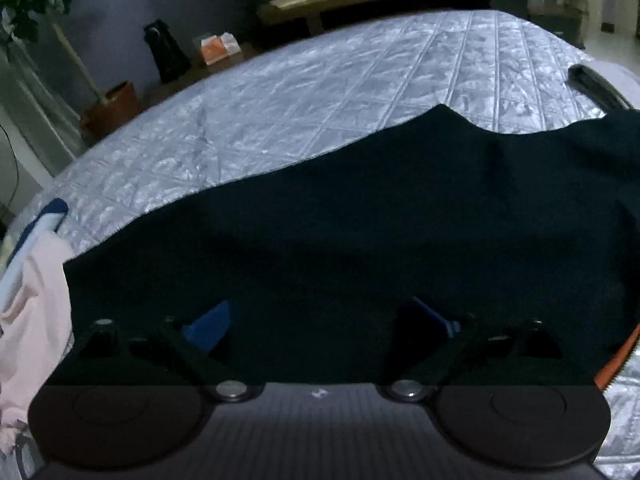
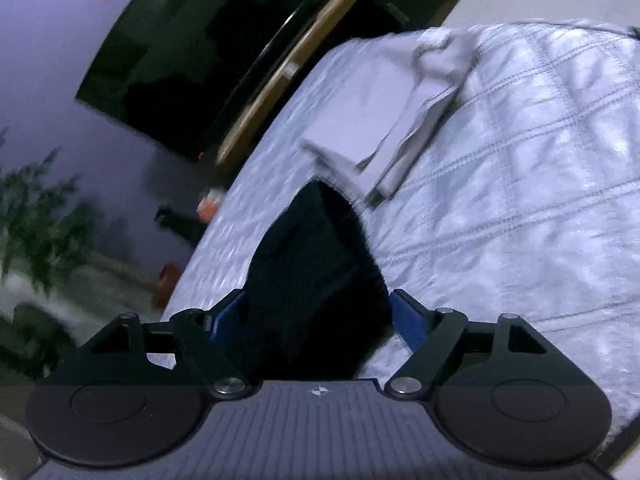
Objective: Fold clothes
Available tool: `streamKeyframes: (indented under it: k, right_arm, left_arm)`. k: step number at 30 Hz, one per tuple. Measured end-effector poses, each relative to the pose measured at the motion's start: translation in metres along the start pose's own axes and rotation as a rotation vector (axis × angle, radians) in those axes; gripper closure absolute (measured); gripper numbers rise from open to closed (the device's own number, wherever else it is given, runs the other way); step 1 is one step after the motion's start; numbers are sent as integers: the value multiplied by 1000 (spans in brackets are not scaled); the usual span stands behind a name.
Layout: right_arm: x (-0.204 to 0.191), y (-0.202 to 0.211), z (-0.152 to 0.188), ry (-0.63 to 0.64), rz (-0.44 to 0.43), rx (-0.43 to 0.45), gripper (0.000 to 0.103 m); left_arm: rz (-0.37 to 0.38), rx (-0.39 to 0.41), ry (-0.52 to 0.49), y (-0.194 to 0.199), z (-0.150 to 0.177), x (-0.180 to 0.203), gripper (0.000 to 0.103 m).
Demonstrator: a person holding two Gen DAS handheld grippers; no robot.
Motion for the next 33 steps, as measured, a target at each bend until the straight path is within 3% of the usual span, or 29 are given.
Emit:
streamKeyframes:
  k: [4,6,8,12,15,16,18,19,24,25,26,28,33]
  right_arm:
    - [0,-5,-7,-18,-7,23,26]
    - [1,-8,-9,5,40,35,48]
    - [3,-8,-11,38,109,52,57]
    - [-7,-13,-10,120,114,52,45]
    - [-18,-21,-11,179,100,40,22]
    - [-22,-26,-11,225,129,19,20]
    - [-28,-37,-10,294,185,-38,46]
    - [-30,-41,-9,315,210,-70,65]
    - [-21,-36,-13,164,101,-59,68]
    - [-19,-34,-13,126,74,-45,72]
    - [-22,-30,-15,110,59,-16,87]
    - [-27,-20,-18,80,30,42,87]
    - [-76,-9,-15,372,109,143,89]
  left_arm:
    - [11,-7,33,-4,2,-4,4]
    - [8,0,22,-4,3,-4,3]
    - [11,-1,26,-2,3,-3,3]
    - [16,-5,34,1,4,-3,2]
    - [16,-1,38,1,5,-3,1]
    - [14,2,38,1,5,-3,0]
    - [12,6,40,1,6,-3,0]
    - [12,6,41,0,6,-3,0]
    - [25,9,54,0,6,-4,0]
    - [25,9,53,0,6,-4,0]
    - [26,7,54,-1,6,-4,0]
    - [30,4,54,-1,6,-4,0]
    - [45,-11,68,-2,7,-6,0]
Point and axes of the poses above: each gripper's, at about its wrist camera, not at the fingertips, and y roughly against the way its jaws point, x to its right, z to its underside, the point moved 10 cm from there along -y, roughly the way its jaws point, and after that the axes turned 1 degree about z, right-handed, at the moved point
